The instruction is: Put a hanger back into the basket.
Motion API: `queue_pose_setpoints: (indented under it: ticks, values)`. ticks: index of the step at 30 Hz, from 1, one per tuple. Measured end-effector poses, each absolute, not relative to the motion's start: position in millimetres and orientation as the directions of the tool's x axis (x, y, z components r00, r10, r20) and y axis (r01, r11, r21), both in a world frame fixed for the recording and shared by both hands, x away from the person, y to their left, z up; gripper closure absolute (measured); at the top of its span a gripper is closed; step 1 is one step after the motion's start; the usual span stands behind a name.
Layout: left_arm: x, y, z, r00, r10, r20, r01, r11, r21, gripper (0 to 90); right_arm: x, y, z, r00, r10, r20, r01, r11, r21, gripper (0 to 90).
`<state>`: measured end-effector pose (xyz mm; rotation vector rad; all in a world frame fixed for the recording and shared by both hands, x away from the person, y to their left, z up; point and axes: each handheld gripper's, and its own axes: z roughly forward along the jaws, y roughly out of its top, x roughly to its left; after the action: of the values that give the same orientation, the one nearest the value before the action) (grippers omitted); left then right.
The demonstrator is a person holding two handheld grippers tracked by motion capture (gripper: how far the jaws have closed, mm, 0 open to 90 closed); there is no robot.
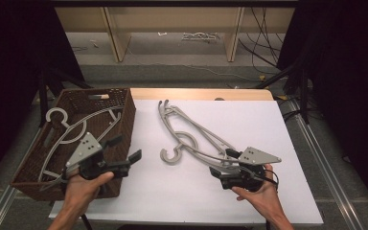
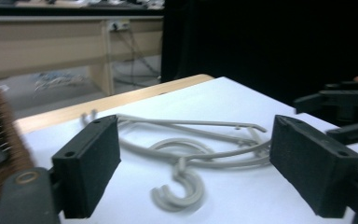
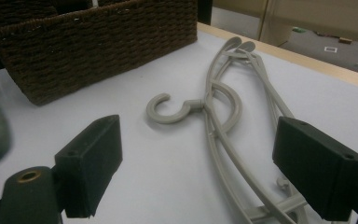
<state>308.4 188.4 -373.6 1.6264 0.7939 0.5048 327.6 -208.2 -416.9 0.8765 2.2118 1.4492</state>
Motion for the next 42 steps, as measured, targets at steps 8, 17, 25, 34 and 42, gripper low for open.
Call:
queue_pose_setpoints:
  ticks: [8,17,25,34,42]
  values:
    - [295,173,-401,0.703,0.706,-0.087,0.214,-0.093,0.972,15.8,326,-208,-417,-0.750,0.660,0.038,0.290,0.276,0.916,16.6]
    - [287,186,-424,0.687,0.723,-0.076,0.194,-0.083,0.977,16.0,324,-205,-420,-0.757,0.652,0.029,0.292,0.298,0.909,16.9]
    - [286,186,-428,0.685,0.725,-0.073,0.189,-0.080,0.979,16.2,323,-203,-420,-0.763,0.646,0.019,0.279,0.303,0.911,16.9]
    - [288,183,-433,0.700,0.711,-0.070,0.197,-0.098,0.976,16.0,337,-204,-421,-0.772,0.636,-0.005,0.282,0.349,0.894,16.5]
    - [287,185,-433,0.692,0.719,-0.070,0.188,-0.086,0.978,16.1,378,-194,-425,-0.765,0.640,-0.070,0.317,0.468,0.825,21.2]
